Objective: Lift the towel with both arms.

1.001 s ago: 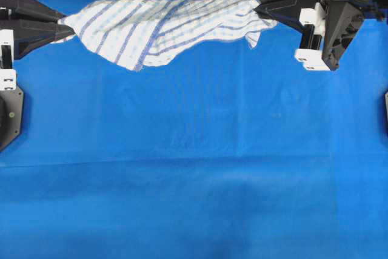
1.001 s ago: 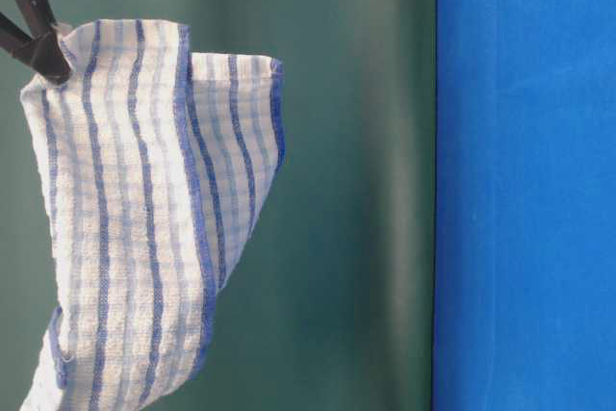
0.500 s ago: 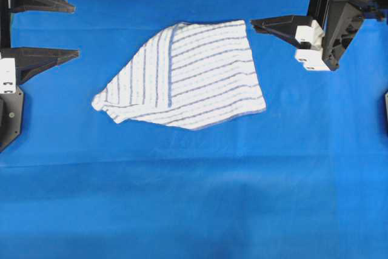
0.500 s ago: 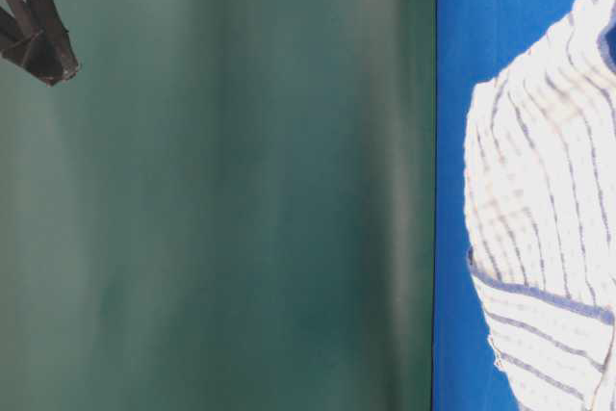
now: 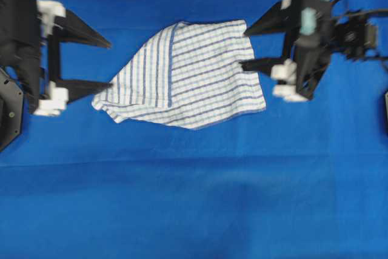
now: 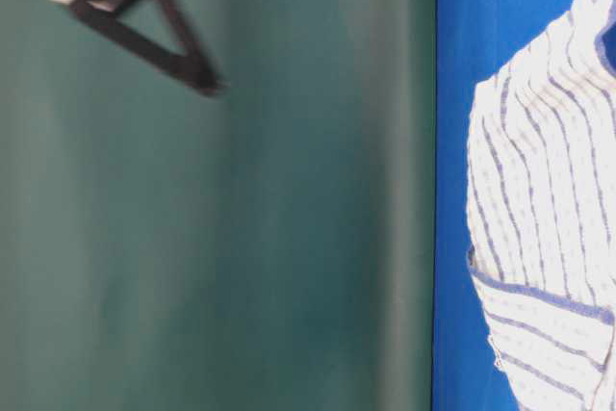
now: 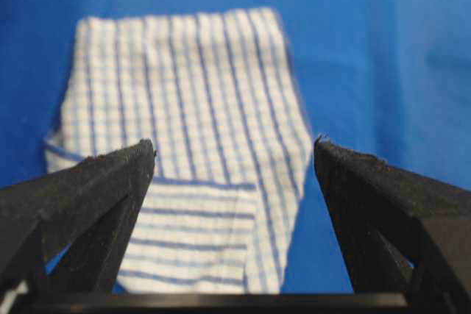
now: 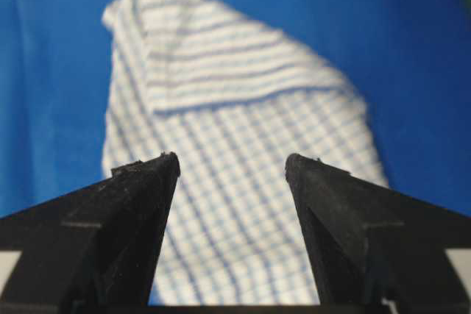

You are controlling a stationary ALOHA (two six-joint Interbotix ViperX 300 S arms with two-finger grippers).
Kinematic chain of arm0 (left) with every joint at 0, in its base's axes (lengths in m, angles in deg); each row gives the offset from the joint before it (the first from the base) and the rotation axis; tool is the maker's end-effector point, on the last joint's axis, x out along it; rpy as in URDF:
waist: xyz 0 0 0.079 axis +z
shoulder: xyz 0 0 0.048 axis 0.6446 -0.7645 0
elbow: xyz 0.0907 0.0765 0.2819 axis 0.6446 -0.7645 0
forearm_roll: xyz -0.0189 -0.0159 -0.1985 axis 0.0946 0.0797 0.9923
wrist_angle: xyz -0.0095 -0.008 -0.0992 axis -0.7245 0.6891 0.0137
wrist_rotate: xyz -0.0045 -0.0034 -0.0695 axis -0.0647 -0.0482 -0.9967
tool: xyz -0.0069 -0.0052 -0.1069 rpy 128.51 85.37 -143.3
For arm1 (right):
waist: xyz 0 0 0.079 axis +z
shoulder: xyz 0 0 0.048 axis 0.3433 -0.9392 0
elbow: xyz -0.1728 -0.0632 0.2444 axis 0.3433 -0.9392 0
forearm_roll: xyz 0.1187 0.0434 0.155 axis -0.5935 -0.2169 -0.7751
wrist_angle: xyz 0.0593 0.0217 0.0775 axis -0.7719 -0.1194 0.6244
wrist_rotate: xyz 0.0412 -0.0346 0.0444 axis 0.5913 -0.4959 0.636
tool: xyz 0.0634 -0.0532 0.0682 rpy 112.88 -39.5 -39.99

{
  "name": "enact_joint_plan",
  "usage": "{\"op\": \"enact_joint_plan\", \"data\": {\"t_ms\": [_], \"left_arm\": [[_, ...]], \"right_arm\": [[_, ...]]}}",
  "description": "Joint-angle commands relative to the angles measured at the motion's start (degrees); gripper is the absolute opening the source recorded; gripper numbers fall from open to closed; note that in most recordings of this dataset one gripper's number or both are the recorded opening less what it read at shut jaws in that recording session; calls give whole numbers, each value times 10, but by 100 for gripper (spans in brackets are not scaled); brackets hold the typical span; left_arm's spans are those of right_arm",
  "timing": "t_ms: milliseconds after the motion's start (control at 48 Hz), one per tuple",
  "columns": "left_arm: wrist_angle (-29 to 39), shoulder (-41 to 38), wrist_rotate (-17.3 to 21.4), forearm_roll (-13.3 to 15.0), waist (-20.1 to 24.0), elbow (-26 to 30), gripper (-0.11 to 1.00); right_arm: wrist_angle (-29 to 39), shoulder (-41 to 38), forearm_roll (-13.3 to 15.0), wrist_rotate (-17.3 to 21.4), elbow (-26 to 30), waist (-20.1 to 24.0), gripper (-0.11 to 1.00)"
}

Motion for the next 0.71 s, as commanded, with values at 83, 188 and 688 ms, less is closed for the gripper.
{"op": "enact_joint_plan", "data": {"t_ms": [83, 188, 688], "left_arm": [[-55, -63, -1, 0, -17, -13, 92], [-95, -106, -1, 0, -20, -28, 92], [-203, -302, -1, 1, -48, -64, 92]], "right_arm": [[-47, -46, -3, 13, -12, 17, 64], [-71, -76, -3, 22, -20, 23, 64], [-206, -229, -4, 72, -51, 40, 64]]}}
